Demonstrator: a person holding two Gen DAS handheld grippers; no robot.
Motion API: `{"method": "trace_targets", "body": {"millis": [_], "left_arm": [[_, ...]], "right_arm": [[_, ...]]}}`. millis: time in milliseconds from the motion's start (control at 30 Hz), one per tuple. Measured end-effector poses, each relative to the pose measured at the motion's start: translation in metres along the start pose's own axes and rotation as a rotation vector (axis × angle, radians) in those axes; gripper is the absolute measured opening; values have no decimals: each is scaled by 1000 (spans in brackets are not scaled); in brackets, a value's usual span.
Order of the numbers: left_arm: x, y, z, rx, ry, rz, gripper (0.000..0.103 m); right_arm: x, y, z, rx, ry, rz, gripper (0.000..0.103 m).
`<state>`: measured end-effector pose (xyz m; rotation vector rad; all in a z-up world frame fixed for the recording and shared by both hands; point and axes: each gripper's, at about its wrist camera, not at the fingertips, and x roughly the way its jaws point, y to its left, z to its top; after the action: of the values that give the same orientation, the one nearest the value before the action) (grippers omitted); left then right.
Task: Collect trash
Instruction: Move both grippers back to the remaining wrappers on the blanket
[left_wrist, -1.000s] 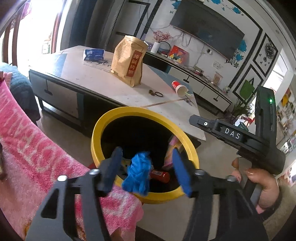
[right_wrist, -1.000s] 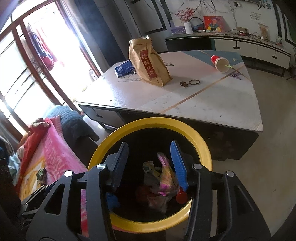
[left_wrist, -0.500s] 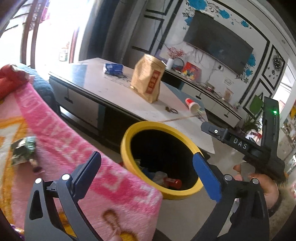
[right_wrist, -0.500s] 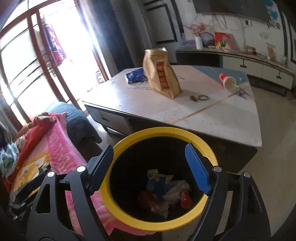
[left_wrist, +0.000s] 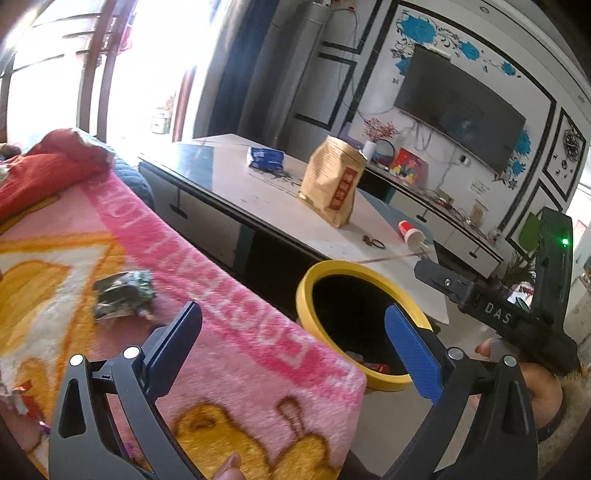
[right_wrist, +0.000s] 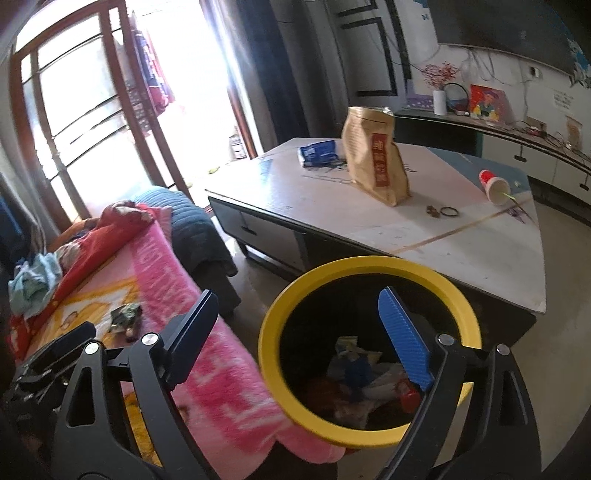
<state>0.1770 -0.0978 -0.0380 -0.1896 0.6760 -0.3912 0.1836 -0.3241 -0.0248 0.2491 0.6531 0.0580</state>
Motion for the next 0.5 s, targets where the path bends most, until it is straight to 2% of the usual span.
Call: {"method": "trace_targets", "body": {"millis": [500], "left_arm": [[-42,45,-5,-57,-67,117,96]], "right_arm": [[3,61,-17,-115,28,116,80]]}}
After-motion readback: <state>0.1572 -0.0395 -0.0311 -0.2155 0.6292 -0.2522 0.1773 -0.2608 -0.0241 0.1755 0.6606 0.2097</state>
